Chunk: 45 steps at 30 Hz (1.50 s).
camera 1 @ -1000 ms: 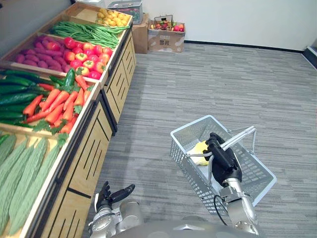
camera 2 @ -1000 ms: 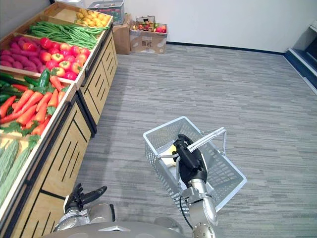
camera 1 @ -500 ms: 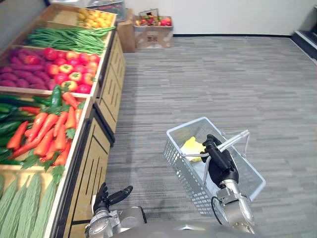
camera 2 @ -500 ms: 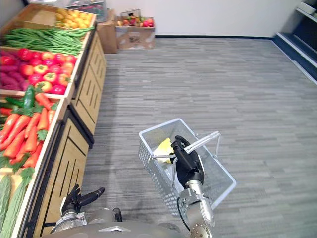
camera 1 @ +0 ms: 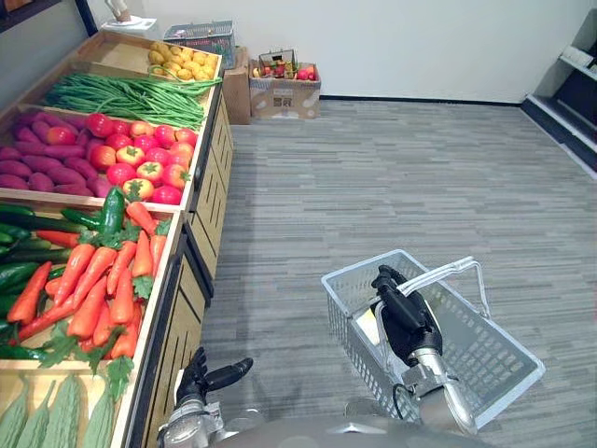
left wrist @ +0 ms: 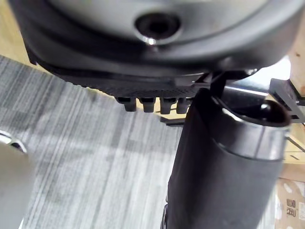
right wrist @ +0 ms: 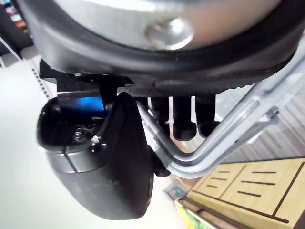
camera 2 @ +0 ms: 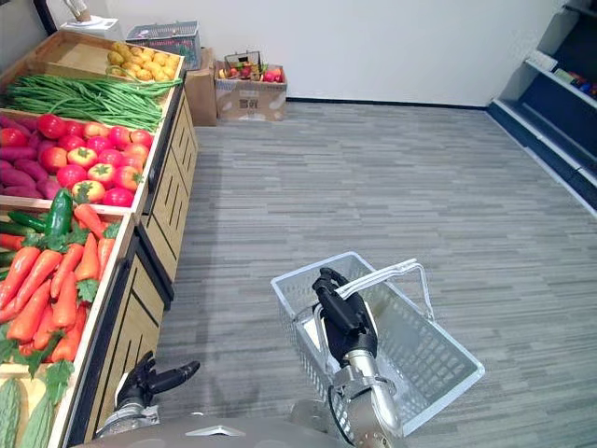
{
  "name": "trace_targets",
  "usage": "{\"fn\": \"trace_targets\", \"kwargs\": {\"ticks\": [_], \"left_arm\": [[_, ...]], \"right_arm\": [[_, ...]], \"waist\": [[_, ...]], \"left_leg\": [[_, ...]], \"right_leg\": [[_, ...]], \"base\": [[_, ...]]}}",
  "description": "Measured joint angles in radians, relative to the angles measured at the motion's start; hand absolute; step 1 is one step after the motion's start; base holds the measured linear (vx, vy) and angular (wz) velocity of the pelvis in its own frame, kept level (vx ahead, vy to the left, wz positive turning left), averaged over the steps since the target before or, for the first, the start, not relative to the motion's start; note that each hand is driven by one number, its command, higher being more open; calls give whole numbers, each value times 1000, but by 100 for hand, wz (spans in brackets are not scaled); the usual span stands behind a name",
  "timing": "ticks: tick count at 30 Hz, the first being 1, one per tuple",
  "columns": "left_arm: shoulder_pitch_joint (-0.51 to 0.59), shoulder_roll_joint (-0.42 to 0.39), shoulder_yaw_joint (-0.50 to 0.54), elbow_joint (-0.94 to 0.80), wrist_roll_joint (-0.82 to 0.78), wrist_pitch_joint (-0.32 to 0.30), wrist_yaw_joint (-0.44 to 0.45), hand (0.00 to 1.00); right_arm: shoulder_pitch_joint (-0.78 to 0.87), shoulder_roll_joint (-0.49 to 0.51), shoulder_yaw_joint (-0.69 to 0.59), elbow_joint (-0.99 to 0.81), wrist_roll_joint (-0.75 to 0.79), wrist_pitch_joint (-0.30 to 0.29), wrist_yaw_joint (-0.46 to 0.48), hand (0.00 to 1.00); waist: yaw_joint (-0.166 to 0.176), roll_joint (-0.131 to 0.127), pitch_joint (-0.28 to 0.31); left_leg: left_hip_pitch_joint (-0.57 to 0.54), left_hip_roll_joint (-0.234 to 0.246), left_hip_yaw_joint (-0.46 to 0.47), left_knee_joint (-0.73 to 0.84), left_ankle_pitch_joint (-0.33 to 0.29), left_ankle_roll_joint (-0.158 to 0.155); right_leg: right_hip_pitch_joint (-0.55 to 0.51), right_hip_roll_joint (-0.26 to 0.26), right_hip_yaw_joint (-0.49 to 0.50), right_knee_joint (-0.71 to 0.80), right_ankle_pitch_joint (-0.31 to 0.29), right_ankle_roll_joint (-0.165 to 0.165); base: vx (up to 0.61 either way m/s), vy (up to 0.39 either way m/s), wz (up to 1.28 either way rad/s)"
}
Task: Pick vegetable in the basket
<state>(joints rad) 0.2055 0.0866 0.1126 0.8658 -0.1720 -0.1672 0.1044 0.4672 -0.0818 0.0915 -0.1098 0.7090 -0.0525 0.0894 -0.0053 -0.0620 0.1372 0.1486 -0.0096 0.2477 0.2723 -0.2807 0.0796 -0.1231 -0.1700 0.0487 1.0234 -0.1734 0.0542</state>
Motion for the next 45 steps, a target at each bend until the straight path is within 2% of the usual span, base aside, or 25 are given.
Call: {"fn": "trace_targets", "kwargs": {"ticks": [3, 5, 7, 10, 11, 12, 14, 17, 21, 22, 25, 26, 27, 28, 29, 30, 33, 34, 35, 36, 37, 38, 41, 43, 45], "left_arm": [[1, 11, -16, 9, 0, 2, -1, 100], [0, 12, -24, 9, 0, 2, -2, 100], [0, 11, -32, 13, 1, 3, -2, 100], [1, 17, -38, 30, 1, 3, -3, 100], [2, 21, -37, 39, 13, 3, -3, 100], [-6, 22, -38, 63, 27, 4, -3, 100], [-14, 3, -52, 69, 26, 4, -9, 100], [-8, -7, -49, 70, 30, 4, -4, 100], [-4, -13, -41, 71, 30, 4, -3, 100], [-5, -13, -41, 70, 29, 4, -3, 100], [-6, -11, -37, 66, 22, 3, -3, 100], [-5, -12, -37, 65, 22, 3, -4, 100], [-5, -12, -35, 63, 22, 2, -4, 100], [-3, -20, -21, 56, 22, 1, -4, 100], [-2, -25, -13, 54, 21, 0, -3, 100], [-1, -30, 3, 44, 20, -1, -4, 100], [-2, -26, 14, 25, 18, -3, -8, 100], [-3, -24, 13, 23, 18, -5, -8, 100], [-7, -23, 8, 16, 23, -6, -8, 100], [-6, -27, 1, 16, 23, -6, -7, 100], [-7, -44, -3, 19, 22, -3, -10, 100], [-10, -40, -10, 16, 22, -5, -8, 100], [-22, -23, -18, 10, 23, -3, -8, 100], [-24, -20, -27, 11, 27, -3, -9, 100], [-25, -20, -41, 16, 29, -3, -10, 100]], "right_arm": [[2, -1, -6, -1, -19, 0, 9, 0], [4, 0, -5, -1, -18, 0, 9, 0], [5, -1, -5, -1, -18, 0, 10, 0], [6, -2, -5, -1, -18, 0, 15, 0], [6, -3, -5, 0, -18, 0, 17, 0], [2, -8, -14, 3, -18, 0, 17, 0], [-10, -18, -29, 3, -18, 1, 15, 0], [-12, -20, -43, 3, -17, 4, 15, 0], [-17, -18, -52, 3, -14, 4, 15, 0], [-12, -18, -53, 3, -13, 4, 15, 0], [-4, -20, -53, 3, -8, 4, 15, 0], [-2, -21, -53, 3, 6, 4, 14, 0], [-2, -24, -55, 3, 7, 4, 13, 0], [-1, -28, -59, 3, 9, 4, 11, 0], [0, -28, -60, 3, 11, 4, 10, 0], [1, -28, -61, 3, 22, 4, 9, 0], [1, -17, -56, 3, 26, 3, 9, 0], [2, -12, -57, 3, 25, 3, 9, 0], [8, -9, -62, 3, 25, 0, 10, 0], [14, -13, -67, 1, 25, -2, 10, 0], [26, -17, -83, 6, 24, -2, 9, 0], [42, -3, -86, 14, 24, -2, 8, 0], [60, 21, -96, 14, 24, -2, 8, 0], [79, 21, -103, 14, 23, -1, 8, 0], [78, 20, -105, 14, 19, -1, 8, 0]], "waist": [[-9, -4, -1], [-22, 4, -3], [-25, 24, -3], [-27, 34, 0], [-27, 31, -1], [-28, 46, -4], [-27, 77, -2], [-36, 90, -8], [-55, 98, -26], [-55, 98, -27], [-52, 98, -26], [-46, 92, -24], [-45, 94, -26], [-38, 94, -26], [-36, 93, -25], [-27, 88, -23], [-15, 65, -13], [-15, 57, -11], [-16, 51, -11], [-19, 59, -12], [-26, 74, -13], [-26, 53, -16], [-29, 24, 0], [-31, 23, 2], [-32, 34, 1]], "left_leg": [[36, 8, -32, -31, -15, -11], [36, 24, -56, -21, -35, -26], [41, 56, -74, -10, -55, -48], [82, 98, -112, -20, -82, -97], [107, 108, -131, -33, -99, -126], [122, 135, -154, -46, -107, -142], [115, 160, -184, -52, -78, -159], [113, 195, -252, -15, -49, -164], [33, 238, -315, 143, -6, -185], [9, 245, -321, 210, 20, -192], [-85, 263, -329, 459, 195, -223], [-116, 277, -301, 572, 233, -215], [-134, 287, -275, 621, 215, -203], [-158, 305, -199, 698, 171, -161], [-166, 313, -160, 723, 145, -142], [-180, 318, -104, 736, 100, -121], [-219, 273, -34, 573, -12, -119], [-227, 256, -28, 512, -16, -117], [-235, 232, -5, 348, 11, -118], [-239, 231, 9, 260, 79, -115], [-237, 221, 26, 176, 111, -144], [-226, 181, 44, 123, 117, -135], [-230, 146, 164, 98, 131, -113], [-229, 134, 238, 110, 127, -105], [-230, 127, 244, 101, 101, -66]], "right_leg": [[-87, 25, -88, -83, -109, -11], [-126, 57, -101, -238, -117, -11], [-156, 100, -94, -427, -94, 16], [-167, 120, -57, -737, 72, 18], [-152, 118, -50, -780, 212, 31], [-152, 139, -74, -753, 259, 1], [-190, 151, -108, -657, 190, -37], [-205, 156, -162, -541, 70, -67], [-172, 186, -212, -543, 10, -92], [-148, 195, -218, -562, 7, -97], [-42, 226, -218, -638, 2, -106], [9, 239, -202, -669, -5, -125], [27, 244, -197, -680, -7, -140], [66, 253, -178, -705, -5, -156], [89, 255, -169, -720, -5, -158], [131, 256, -151, -746, -4, -157], [212, 214, -117, -787, 5, -136], [213, 198, -116, -787, 2, -126], [214, 169, -116, -782, -13, -99], [215, 165, -119, -780, -19, -86], [226, 158, -128, -777, -35, -58], [229, 122, -145, -785, -39, -38], [241, 62, -190, -809, -40, -4], [281, 32, -228, -834, -43, 16], [292, 29, -253, -842, -48, 24]], "base": [[85, -60, 23], [123, -116, 38], [237, -183, 35], [276, -206, 43], [368, -327, 46], [437, -386, 46], [341, -310, 37], [299, -312, 38], [190, -225, 27], [229, -245, 14], [218, -190, -4], [231, -125, -14], [270, -102, -28], [169, -28, -27], [217, -4, -36], [223, 34, -34], [255, 125, -35], [114, 153, -11], [108, 166, 1], [147, 231, 22], [220, 255, 46], [223, 253, 52], [186, 232, 49], [118, 164, 61], [92, 127, 47]]}}
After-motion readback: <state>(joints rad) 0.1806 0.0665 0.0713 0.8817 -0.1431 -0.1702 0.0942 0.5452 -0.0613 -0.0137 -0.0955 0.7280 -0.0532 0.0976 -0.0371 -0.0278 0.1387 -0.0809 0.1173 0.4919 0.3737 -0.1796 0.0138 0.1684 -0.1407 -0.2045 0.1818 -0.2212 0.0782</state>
